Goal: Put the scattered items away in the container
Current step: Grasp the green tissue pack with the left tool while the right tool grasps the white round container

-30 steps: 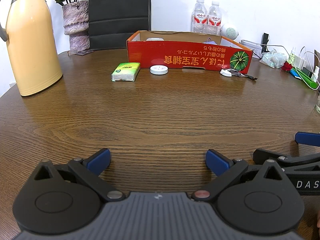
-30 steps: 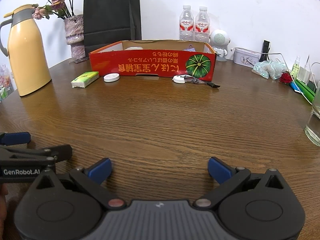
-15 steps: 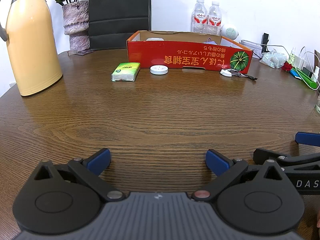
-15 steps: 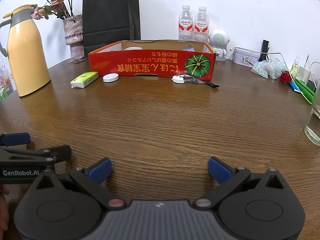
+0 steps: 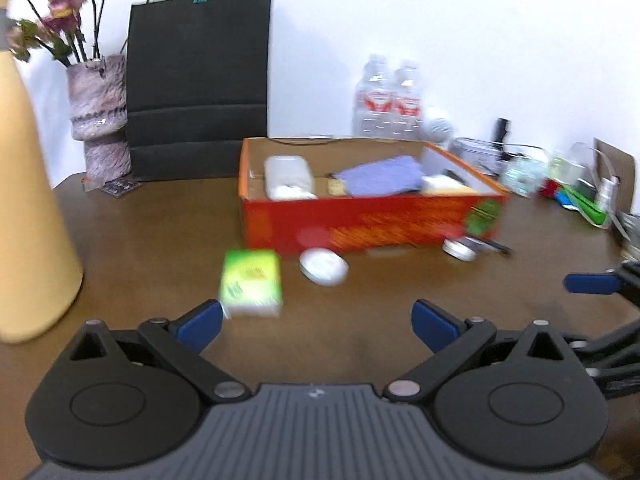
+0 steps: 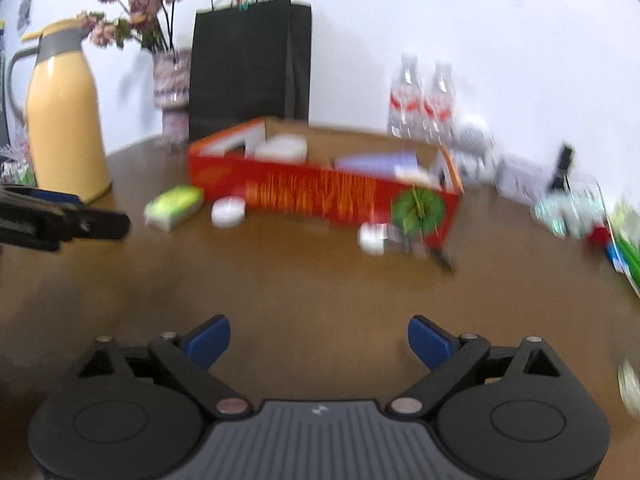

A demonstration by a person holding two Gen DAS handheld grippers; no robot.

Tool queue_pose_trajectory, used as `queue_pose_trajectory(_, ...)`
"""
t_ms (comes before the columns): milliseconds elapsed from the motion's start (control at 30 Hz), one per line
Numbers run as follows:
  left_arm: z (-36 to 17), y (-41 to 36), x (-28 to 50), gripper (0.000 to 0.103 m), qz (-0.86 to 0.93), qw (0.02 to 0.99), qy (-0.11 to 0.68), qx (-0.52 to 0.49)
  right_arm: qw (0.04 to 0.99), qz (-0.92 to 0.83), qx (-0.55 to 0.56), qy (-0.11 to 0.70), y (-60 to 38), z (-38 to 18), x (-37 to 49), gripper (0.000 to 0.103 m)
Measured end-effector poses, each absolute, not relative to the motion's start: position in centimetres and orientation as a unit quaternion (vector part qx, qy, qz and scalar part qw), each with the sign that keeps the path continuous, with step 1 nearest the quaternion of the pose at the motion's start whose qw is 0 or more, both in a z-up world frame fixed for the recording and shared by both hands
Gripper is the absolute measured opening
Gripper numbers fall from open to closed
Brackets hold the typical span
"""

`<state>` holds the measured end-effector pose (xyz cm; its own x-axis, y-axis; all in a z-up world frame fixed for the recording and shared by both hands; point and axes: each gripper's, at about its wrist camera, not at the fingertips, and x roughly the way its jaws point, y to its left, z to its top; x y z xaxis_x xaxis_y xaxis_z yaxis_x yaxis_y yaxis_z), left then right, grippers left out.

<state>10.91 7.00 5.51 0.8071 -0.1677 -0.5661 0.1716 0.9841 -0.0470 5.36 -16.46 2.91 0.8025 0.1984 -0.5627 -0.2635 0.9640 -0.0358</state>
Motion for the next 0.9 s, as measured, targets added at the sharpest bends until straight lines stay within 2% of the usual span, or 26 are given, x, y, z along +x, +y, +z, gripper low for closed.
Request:
queue_pose_trajectory(67,4.2,7.7,14.5,0.094,-0.071,0.945,0.318,0.005,0.948,0.146,-0.04,0.281,-15.5,3.3,8.4,0.094)
queue_pose_trajectory(133,2.9,7.9,16.8,0.074,-0.072,0.941,0.329,0.019,0.945,0.17,-0.028,0.279,-14.2,3.3,11.4,0.088)
queue_pose_trajectory(200,1.8,8.1,18.0,0.069,-0.069,0.937,0.343,0.02,0.939,0.188,-0.033,0.284,-12.2,2.8,14.2,0.086)
queue_pose_trajectory(233,1.3,8.2,18.2,0.063,-0.063,0.935,0.348,0.025,0.936,0.194,-0.04,0.289,-11.2,2.5,15.4,0.084)
queue_pose_trajectory(267,1.1,8.3,18.3,0.062,-0.058,0.936,0.347,0.031,0.933,0.199,-0.047,0.295,-10.1,2.2,16.6,0.082)
queue_pose_trajectory(333,1.0,9.0,18.1,0.047,-0.049,0.939,0.338,0.031,0.927,0.209,-0.06,0.305,-8.1,1.6,18.6,0.078)
queue_pose_trajectory(367,1.0,9.5,17.9,0.047,-0.041,0.94,0.338,0.024,0.925,0.212,-0.062,0.308,-7.3,1.3,19.4,0.072)
queue_pose_trajectory(533,1.0,11.2,17.1,0.046,-0.025,0.944,0.33,0.005,0.917,0.202,-0.061,0.339,-4.4,-0.3,21.9,0.061)
queue_pose_trajectory(600,1.0,11.2,16.8,0.046,-0.022,0.945,0.327,0.006,0.923,0.204,-0.064,0.32,-3.9,-0.8,21.4,0.048)
queue_pose_trajectory(633,1.0,11.1,16.8,0.046,-0.019,0.945,0.326,0.01,0.923,0.21,-0.062,0.315,-3.8,-0.8,21.2,0.038)
queue_pose_trajectory(800,1.8,9.3,14.2,0.045,0.009,0.953,0.298,0.053,0.923,0.195,-0.061,0.326,-4.9,-0.1,19.7,0.038)
queue_pose_trajectory(900,3.1,6.9,9.6,0.045,-0.003,0.966,0.253,0.051,0.937,0.178,-0.052,0.295,-8.1,1.8,15.3,0.038)
